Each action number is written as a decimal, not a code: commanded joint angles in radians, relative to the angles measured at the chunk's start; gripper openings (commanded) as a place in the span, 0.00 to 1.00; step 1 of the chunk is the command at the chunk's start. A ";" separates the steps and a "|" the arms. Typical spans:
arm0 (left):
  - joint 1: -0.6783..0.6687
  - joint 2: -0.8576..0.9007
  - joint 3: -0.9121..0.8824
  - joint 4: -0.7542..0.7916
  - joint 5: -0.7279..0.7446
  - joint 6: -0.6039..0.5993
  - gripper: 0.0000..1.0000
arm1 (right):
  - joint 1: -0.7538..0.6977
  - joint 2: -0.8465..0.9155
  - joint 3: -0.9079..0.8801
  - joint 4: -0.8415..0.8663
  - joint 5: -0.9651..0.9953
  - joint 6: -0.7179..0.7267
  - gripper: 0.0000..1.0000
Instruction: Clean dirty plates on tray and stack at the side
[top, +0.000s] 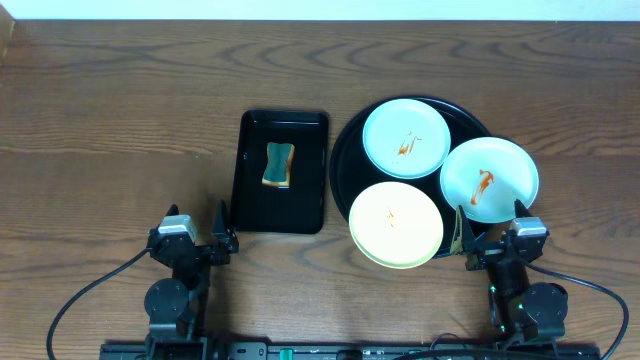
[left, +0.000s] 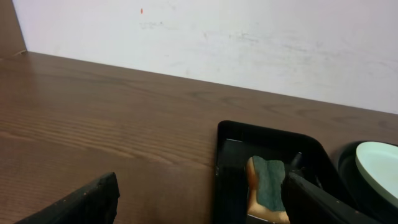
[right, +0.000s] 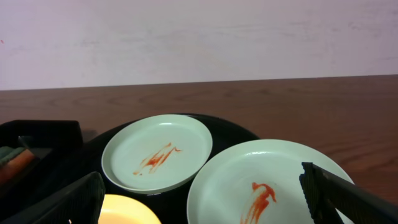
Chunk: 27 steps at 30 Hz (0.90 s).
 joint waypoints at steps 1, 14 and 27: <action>0.006 0.000 -0.014 -0.044 -0.009 0.014 0.84 | 0.009 -0.001 -0.001 -0.004 -0.004 -0.013 0.99; 0.006 0.000 -0.014 -0.043 -0.008 0.013 0.84 | 0.009 -0.001 -0.001 -0.004 -0.004 -0.013 0.99; 0.006 0.011 -0.013 -0.044 -0.009 0.013 0.84 | 0.009 -0.001 -0.001 -0.004 -0.004 -0.013 0.99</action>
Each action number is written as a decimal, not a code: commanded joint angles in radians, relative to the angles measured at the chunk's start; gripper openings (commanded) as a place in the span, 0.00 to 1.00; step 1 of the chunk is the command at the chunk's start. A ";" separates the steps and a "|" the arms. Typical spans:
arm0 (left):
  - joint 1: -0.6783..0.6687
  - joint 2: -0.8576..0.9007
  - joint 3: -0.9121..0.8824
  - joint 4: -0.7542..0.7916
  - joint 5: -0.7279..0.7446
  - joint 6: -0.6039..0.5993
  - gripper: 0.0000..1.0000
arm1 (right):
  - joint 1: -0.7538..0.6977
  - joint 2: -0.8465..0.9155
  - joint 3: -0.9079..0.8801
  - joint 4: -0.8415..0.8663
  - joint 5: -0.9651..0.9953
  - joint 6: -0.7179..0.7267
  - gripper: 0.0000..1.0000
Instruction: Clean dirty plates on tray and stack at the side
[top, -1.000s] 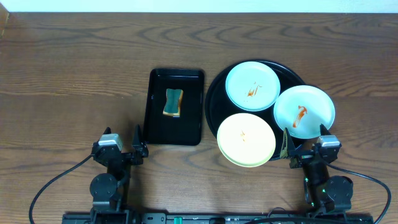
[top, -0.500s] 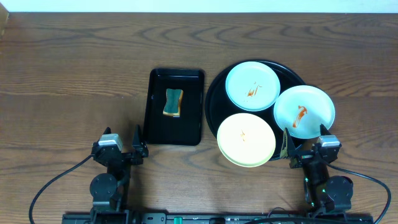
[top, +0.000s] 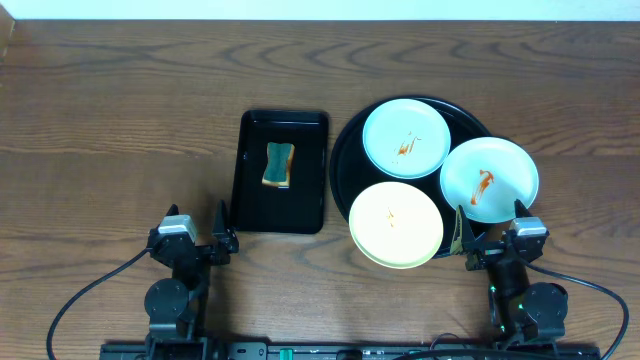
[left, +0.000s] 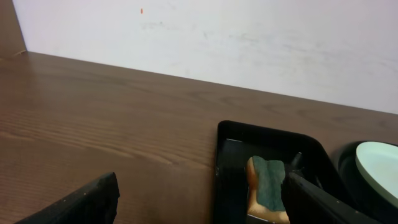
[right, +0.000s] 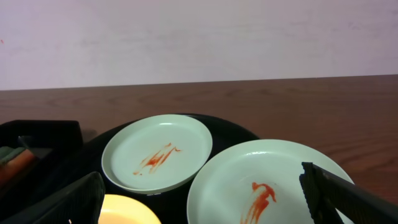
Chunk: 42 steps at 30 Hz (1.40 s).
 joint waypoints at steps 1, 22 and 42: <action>0.006 0.013 -0.012 -0.045 -0.009 0.012 0.85 | 0.009 -0.001 -0.001 -0.004 -0.004 -0.013 0.99; 0.006 0.227 0.106 -0.044 -0.009 -0.033 0.84 | 0.009 -0.001 -0.001 -0.004 0.007 -0.013 0.99; 0.006 0.386 0.307 -0.275 -0.008 -0.097 0.84 | 0.009 0.001 -0.001 -0.004 0.015 -0.012 0.99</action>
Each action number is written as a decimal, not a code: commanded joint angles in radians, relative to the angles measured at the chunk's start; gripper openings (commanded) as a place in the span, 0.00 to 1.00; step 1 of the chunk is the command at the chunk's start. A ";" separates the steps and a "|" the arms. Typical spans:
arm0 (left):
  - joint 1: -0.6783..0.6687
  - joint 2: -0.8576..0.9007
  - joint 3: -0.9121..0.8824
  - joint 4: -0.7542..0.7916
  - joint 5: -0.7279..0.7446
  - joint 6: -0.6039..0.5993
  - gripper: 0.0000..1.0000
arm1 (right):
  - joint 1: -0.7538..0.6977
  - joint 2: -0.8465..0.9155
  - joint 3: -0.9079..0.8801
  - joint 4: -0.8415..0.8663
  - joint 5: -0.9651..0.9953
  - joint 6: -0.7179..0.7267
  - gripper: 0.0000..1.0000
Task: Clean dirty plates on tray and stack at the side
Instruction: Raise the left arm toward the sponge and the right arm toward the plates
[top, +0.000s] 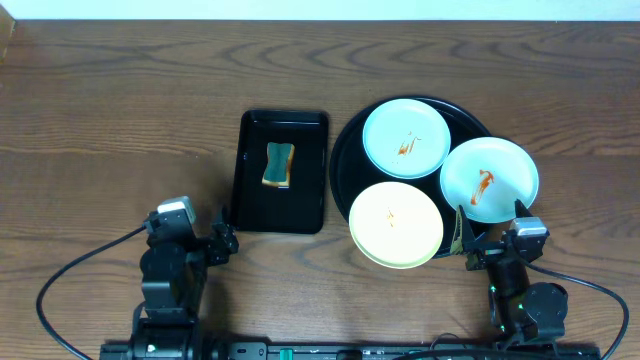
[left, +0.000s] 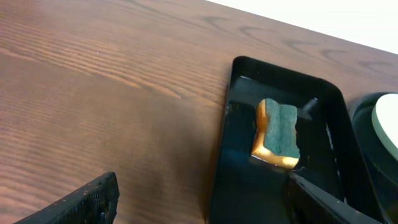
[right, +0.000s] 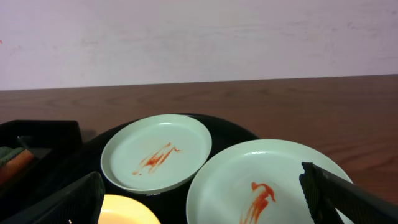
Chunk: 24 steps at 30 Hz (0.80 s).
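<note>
A round black tray (top: 343, 150) carries three smeared plates: a pale green one (top: 405, 138) at the back, another pale green one (top: 489, 180) at the right, a yellow one (top: 396, 224) in front. A green-and-yellow sponge (top: 278, 165) lies in a black rectangular tray (top: 250, 205) to the left. My left gripper (top: 197, 236) stands open near that tray's front left corner; the sponge (left: 277, 132) sits ahead of its fingers. My right gripper (top: 494, 243) stands open at the front edge of the right plate (right: 273, 193).
Bare brown wood stretches to the left of the sponge tray and behind both trays. A pale wall closes the far side. Cables trail from both arm bases at the front edge.
My left gripper has risen and tipped down; its camera now looks down on the sponge tray instead of across the table. The right arm, plates and sponge are where they were.
At both earlier moments the two grippers rested open at the front of the table, with the plates on the round tray and the sponge in its tray. Now the left gripper has lifted and tilted toward the sponge tray; nothing else has changed.
</note>
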 joint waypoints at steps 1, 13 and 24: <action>0.006 0.046 0.064 -0.025 -0.008 -0.013 0.85 | 0.009 0.001 -0.001 -0.003 0.012 -0.012 0.99; 0.006 0.317 0.282 -0.181 -0.008 -0.013 0.84 | 0.008 0.006 0.084 -0.132 0.013 0.127 0.99; 0.006 0.524 0.433 -0.261 -0.001 -0.012 0.84 | 0.009 0.277 0.352 -0.328 -0.038 0.127 0.99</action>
